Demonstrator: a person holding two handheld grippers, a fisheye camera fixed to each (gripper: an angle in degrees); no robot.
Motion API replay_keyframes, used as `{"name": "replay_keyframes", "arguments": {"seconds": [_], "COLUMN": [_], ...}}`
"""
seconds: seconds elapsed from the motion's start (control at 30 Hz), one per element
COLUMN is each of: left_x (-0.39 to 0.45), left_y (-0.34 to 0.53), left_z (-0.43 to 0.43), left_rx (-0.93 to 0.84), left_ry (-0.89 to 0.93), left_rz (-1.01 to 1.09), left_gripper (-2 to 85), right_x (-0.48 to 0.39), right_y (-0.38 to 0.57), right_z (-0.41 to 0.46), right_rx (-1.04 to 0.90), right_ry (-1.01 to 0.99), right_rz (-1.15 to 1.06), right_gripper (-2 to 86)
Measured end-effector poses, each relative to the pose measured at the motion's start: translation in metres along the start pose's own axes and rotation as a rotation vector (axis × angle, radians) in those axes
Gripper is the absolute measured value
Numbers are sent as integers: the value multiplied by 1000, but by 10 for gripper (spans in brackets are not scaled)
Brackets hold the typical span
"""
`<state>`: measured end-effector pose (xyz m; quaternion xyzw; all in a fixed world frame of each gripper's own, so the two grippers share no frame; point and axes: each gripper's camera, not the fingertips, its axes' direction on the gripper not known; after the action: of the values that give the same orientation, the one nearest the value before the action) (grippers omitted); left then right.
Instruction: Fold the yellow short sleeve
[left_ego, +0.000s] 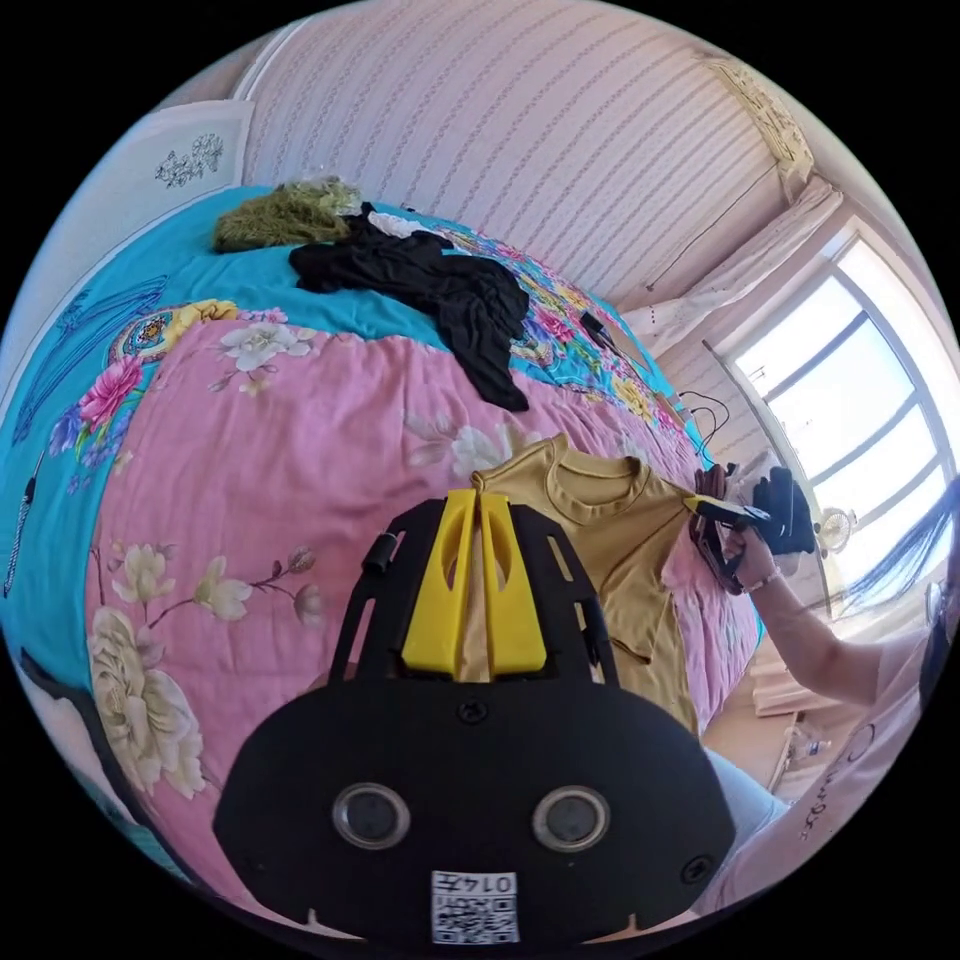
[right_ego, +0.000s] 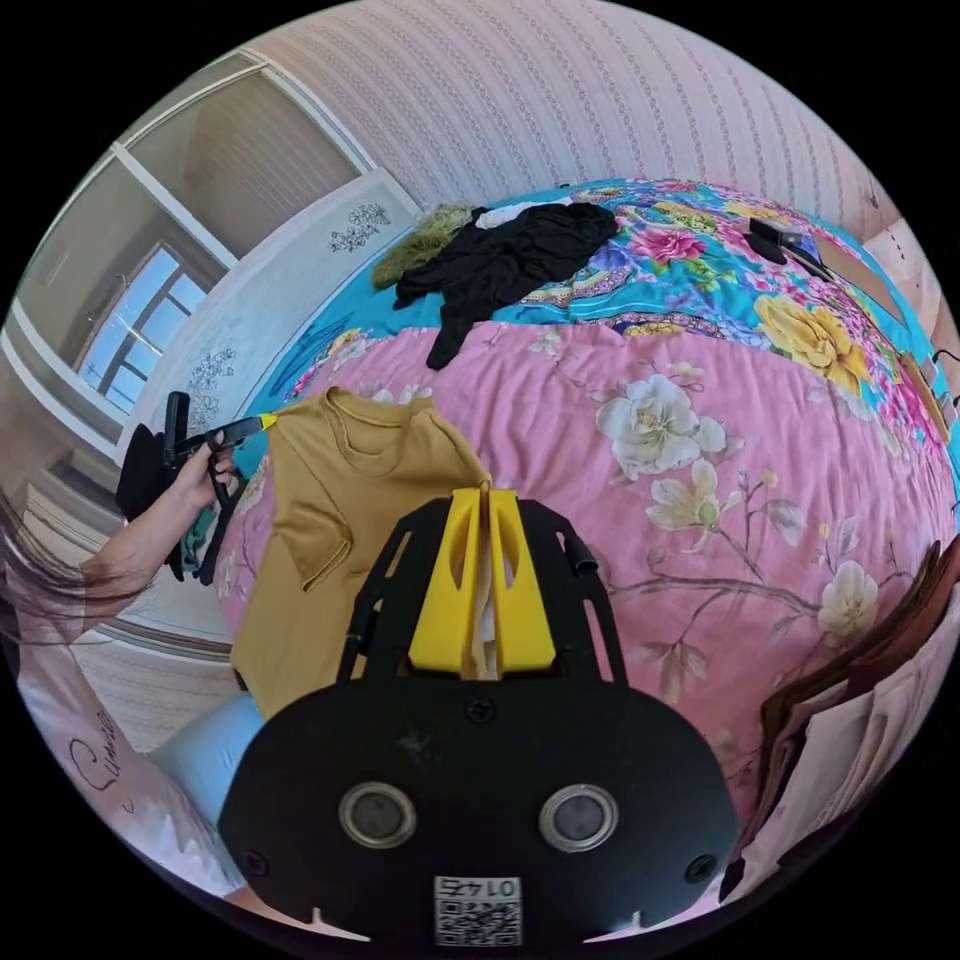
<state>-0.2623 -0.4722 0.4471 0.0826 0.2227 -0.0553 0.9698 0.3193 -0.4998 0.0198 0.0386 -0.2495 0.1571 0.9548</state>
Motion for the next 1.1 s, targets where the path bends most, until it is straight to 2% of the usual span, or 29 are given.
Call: {"name": "replay_keyframes", "arguments": {"seconds": [0.33,0.5,0.63,0.8,0.93,1.1], "left_x": [37,43,41,44,69,128], "left_y": [167,254,319,388,406,366], "left_z": [-107,-138,-146,-179,-197,-181], "left_rx": [-26,-5,-73,-95,-91,-145], "left_ry": [95,130,129,51,78,70], "left_rz": [16,-52,-120,-231,-211,-29], "left_gripper": [-10,-10,-10,-10,-10,-10], "right_x": [-81,-111,-144,-165,-175,-191], "right_y": [180,269,324,364,383,356], "right_z": [-42,-31,-31,-40,-59,-57], "right_rx": [-40,-33,-7,-123,-123,-79], "right_ry": [-19,-61,25,115,109,52], "right_rz": [-171,-88,-58,-9,43,19], "right_gripper": [6,7,8,11,10,14]}}
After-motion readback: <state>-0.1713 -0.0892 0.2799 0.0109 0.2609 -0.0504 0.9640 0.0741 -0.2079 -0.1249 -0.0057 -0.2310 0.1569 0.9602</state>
